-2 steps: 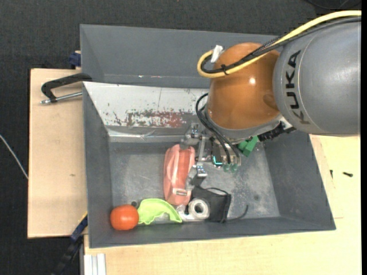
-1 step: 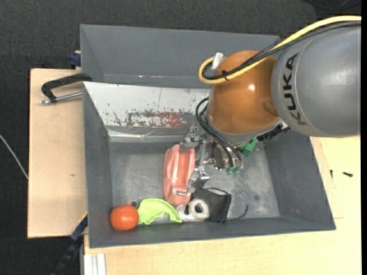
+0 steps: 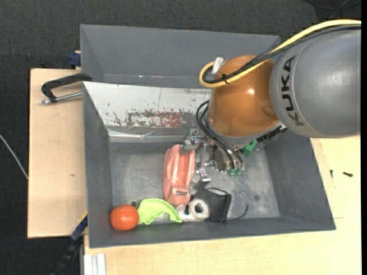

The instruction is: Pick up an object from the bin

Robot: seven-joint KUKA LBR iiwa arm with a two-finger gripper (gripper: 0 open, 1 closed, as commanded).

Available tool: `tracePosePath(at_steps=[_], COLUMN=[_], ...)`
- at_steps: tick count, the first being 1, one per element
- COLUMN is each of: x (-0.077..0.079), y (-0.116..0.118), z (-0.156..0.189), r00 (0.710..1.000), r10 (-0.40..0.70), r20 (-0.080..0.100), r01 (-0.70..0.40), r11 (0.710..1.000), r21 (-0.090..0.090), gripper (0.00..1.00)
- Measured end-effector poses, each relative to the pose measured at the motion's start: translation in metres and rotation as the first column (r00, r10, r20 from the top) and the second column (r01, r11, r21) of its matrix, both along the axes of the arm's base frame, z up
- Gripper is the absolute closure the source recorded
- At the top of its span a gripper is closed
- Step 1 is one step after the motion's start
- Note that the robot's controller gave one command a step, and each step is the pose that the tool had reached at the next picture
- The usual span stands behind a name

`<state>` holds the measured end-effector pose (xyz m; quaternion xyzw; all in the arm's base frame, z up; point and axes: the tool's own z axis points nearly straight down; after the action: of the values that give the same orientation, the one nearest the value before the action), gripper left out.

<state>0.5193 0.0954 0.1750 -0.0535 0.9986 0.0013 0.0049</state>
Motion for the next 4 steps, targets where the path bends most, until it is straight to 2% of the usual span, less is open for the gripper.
tracePosePath(at_steps=[1, 2, 3, 4], x=[-0.011, -0.02, -0.023, -0.024], y=[-0.014, -0.048, -0.05, -0.055], z=[-0.029, -0.089, -0.092, -0.093], r00=[0.998, 0.989, 0.989, 0.989], r10=[0.064, 0.149, 0.149, 0.148], r20=[-0.017, 0.008, -0.003, -0.004], r01=[-0.064, -0.149, -0.149, -0.148], r11=[0.998, 0.989, 0.989, 0.989], r21=[-0.003, -0.008, -0.009, 0.0], gripper=[0.0, 1.0, 1.0, 1.0])
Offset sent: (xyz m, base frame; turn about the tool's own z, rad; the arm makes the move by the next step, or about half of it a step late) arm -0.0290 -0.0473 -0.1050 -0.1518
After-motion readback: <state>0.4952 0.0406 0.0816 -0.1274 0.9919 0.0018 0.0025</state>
